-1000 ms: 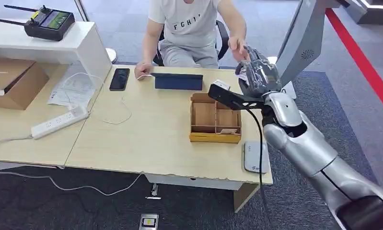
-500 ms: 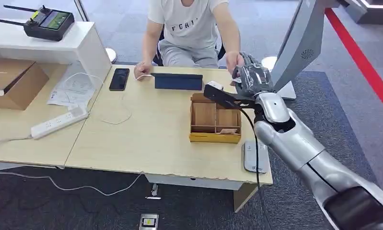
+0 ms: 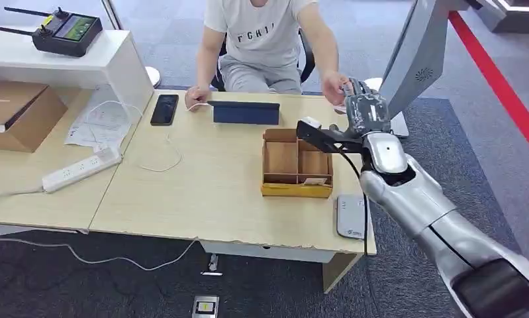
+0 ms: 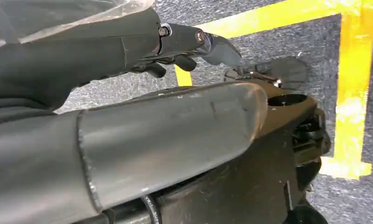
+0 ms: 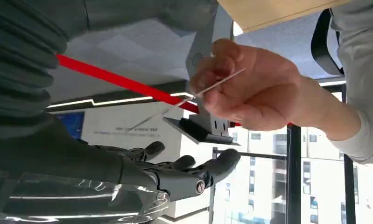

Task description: Pass the card to the sensor for recognition and then transmit it.

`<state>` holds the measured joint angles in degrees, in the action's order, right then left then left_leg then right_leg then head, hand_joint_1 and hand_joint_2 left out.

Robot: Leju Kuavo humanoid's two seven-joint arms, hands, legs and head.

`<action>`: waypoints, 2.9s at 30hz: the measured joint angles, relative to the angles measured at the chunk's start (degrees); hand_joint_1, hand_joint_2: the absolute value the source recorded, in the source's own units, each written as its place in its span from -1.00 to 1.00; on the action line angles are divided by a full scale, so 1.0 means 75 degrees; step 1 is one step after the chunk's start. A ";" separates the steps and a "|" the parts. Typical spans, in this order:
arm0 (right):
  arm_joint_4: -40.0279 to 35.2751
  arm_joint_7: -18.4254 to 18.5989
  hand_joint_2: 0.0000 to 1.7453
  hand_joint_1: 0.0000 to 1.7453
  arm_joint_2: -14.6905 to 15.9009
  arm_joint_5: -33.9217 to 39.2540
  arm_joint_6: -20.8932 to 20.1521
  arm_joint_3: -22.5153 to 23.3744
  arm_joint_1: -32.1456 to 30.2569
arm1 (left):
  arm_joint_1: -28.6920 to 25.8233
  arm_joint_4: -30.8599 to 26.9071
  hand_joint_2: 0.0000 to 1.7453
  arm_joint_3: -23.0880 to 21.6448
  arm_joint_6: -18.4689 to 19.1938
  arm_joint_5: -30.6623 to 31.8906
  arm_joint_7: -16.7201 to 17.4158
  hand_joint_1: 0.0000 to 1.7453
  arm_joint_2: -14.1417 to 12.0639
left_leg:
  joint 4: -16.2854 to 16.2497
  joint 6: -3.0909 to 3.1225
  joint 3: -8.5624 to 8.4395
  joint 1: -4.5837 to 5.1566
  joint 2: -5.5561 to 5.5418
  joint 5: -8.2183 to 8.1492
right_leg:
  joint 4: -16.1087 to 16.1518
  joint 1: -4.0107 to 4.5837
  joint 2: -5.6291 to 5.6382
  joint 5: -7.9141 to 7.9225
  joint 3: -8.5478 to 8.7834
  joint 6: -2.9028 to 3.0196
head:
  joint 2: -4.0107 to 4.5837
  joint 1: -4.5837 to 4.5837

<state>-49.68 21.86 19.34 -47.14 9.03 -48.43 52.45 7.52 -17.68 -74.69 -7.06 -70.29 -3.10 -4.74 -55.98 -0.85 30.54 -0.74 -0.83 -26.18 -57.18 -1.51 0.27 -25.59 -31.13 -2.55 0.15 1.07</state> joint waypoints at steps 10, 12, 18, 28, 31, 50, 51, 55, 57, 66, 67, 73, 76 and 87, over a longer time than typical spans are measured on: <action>-0.0451 -0.0134 -1.00 -1.00 0.0233 -0.0047 0.0172 0.0090 -0.0198 | -0.0020 0.0009 -1.00 0.0000 0.0003 -0.0047 0.0053 -1.00 -0.0044 | 0.0000 0.0000 -0.0001 0.0000 0.0000 0.0000 | 0.0000 0.0000 0.0001 0.0000 0.0001 0.0000 | 0.0000 0.0000; -0.0697 -0.0259 -1.00 -1.00 0.0295 -0.0012 0.0385 0.0187 -0.0339 | -0.0024 0.0015 -1.00 0.0000 0.0000 -0.0082 0.0053 -1.00 -0.0044 | -0.0001 0.0000 -0.0002 0.0000 0.0000 0.0000 | 0.0000 0.0000 0.0000 0.0000 0.0001 0.0000 | 0.0000 0.0000; -0.2312 0.0038 -1.00 -1.00 0.0656 0.0277 0.0422 0.0624 -0.1354 | -0.0050 0.0056 -1.00 0.0000 -0.0009 -0.0184 0.0053 -1.00 -0.0044 | -0.0001 -0.0001 -0.0003 0.0000 -0.0001 -0.0003 | 0.0002 0.0000 0.0002 -0.0001 0.0002 0.0000 | 0.0000 0.0000; -0.5664 0.1974 -1.00 -1.00 0.1595 0.0909 -0.0522 0.1309 -0.3539 | -0.0079 0.0131 -1.00 0.0009 -0.0169 -0.0391 -0.0076 -1.00 -0.0044 | -0.0001 -0.0002 -0.0005 0.0001 -0.0002 -0.0009 | 0.0007 0.0000 0.0003 -0.0005 0.0004 0.0003 | 0.0000 0.0000; -0.6733 0.2113 -1.00 -1.00 0.1848 0.0752 -0.0933 0.1440 -0.4062 | -0.0070 0.0149 -1.00 0.0015 -0.0172 -0.0437 -0.0236 -1.00 -0.0041 | -0.0001 -0.0003 -0.0007 0.0000 0.0004 -0.0011 | 0.0007 0.0000 0.0010 -0.0005 0.0003 0.0004 | 0.0000 0.0000; -0.7920 0.1475 1.00 -1.00 0.1300 -0.0330 -0.1131 0.1358 -0.5089 | -0.0045 0.0265 -1.00 0.0035 -0.0172 -0.0423 -0.0437 -1.00 0.0061 | 0.0001 -0.0004 -0.0008 -0.0002 0.0003 -0.0009 | 0.0007 0.0002 0.0009 -0.0006 0.0011 0.0006 | 0.0000 -0.0003; -0.7792 0.1440 1.00 -1.00 0.1212 -0.0333 -0.1081 0.1337 -0.5088 | -0.0046 0.0265 -1.00 0.0041 -0.0169 -0.0423 -0.0449 -1.00 0.0064 | 0.0001 -0.0004 -0.0008 -0.0004 0.0003 -0.0009 | 0.0007 0.0003 0.0009 -0.0006 0.0011 0.0006 | 0.0000 0.0000; -0.7148 0.1373 1.00 -1.00 0.0810 -0.0353 -0.0857 0.1329 -0.5091 | -0.0041 0.0277 -1.00 0.0067 -0.0169 -0.0440 -0.0449 -1.00 0.0082 | 0.0001 -0.0004 -0.0005 -0.0005 0.0003 -0.0009 | 0.0007 0.0004 0.0009 -0.0006 0.0010 0.0006 | 0.0000 0.0000; -0.6805 0.1294 1.00 -1.00 0.0601 -0.0356 -0.0769 0.1332 -0.5072 | -0.0041 0.0292 -1.00 0.0073 -0.0169 -0.0446 -0.0420 -1.00 0.0087 | 0.0001 -0.0004 -0.0006 -0.0005 0.0002 -0.0009 | 0.0007 0.0004 0.0009 -0.0006 0.0010 0.0006 | 0.0000 -0.0003; -0.5907 0.1207 1.00 -1.00 0.0099 -0.0353 -0.0720 0.1337 -0.5019 | -0.0043 0.0327 -1.00 0.0073 -0.0169 -0.0446 -0.0387 -1.00 0.0090 | 0.0001 -0.0004 -0.0005 -0.0004 0.0003 -0.0009 | 0.0007 0.0004 0.0008 -0.0007 0.0009 0.0006 | 0.0000 0.0000; -0.5858 0.1207 1.00 -1.00 0.0073 -0.0356 -0.0720 0.1337 -0.5015 | -0.0043 0.0329 -1.00 0.0073 -0.0169 -0.0446 -0.0387 -1.00 0.0090 | 0.0001 -0.0004 -0.0005 -0.0004 0.0002 -0.0009 | 0.0007 0.0004 0.0008 -0.0007 0.0009 0.0006 | 0.0000 0.0000; -0.5432 0.0961 1.00 -1.00 -0.0128 -0.0260 -0.0772 0.1337 -0.4892 | -0.0042 0.0341 -1.00 0.0079 -0.0181 -0.0507 -0.0364 -1.00 0.0090 | 0.0001 -0.0004 -0.0005 -0.0004 0.0002 -0.0009 | 0.0007 0.0004 0.0008 -0.0006 0.0009 0.0006 | 0.0000 0.0000; -0.5127 0.0761 1.00 -1.00 -0.0247 -0.0256 -0.0807 0.1337 -0.4763 | -0.0044 0.0356 -1.00 0.0079 -0.0181 -0.0565 -0.0291 -1.00 0.0090 | 0.0001 -0.0004 -0.0005 -0.0004 0.0003 -0.0009 | 0.0007 0.0004 0.0008 -0.0006 0.0009 0.0006 | 0.0000 0.0000; -0.3836 0.0411 1.00 -1.00 -0.0595 -0.0438 -0.0671 0.1271 -0.4098 | -0.0049 0.0379 -1.00 0.0093 -0.0496 -0.0580 -0.0143 -1.00 0.0219 | 0.0001 -0.0005 -0.0004 -0.0004 0.0002 -0.0008 | 0.0007 0.0003 0.0008 -0.0006 0.0008 0.0006 | 0.0000 0.0003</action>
<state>-78.45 24.94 14.88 -50.43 4.00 -38.90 21.71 7.16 -14.84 -73.99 -10.78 -74.64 -4.17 -3.10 -55.97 -0.88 30.52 -0.77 -0.81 -26.24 -57.13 -1.49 0.33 -25.63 -31.07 -2.50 0.15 1.09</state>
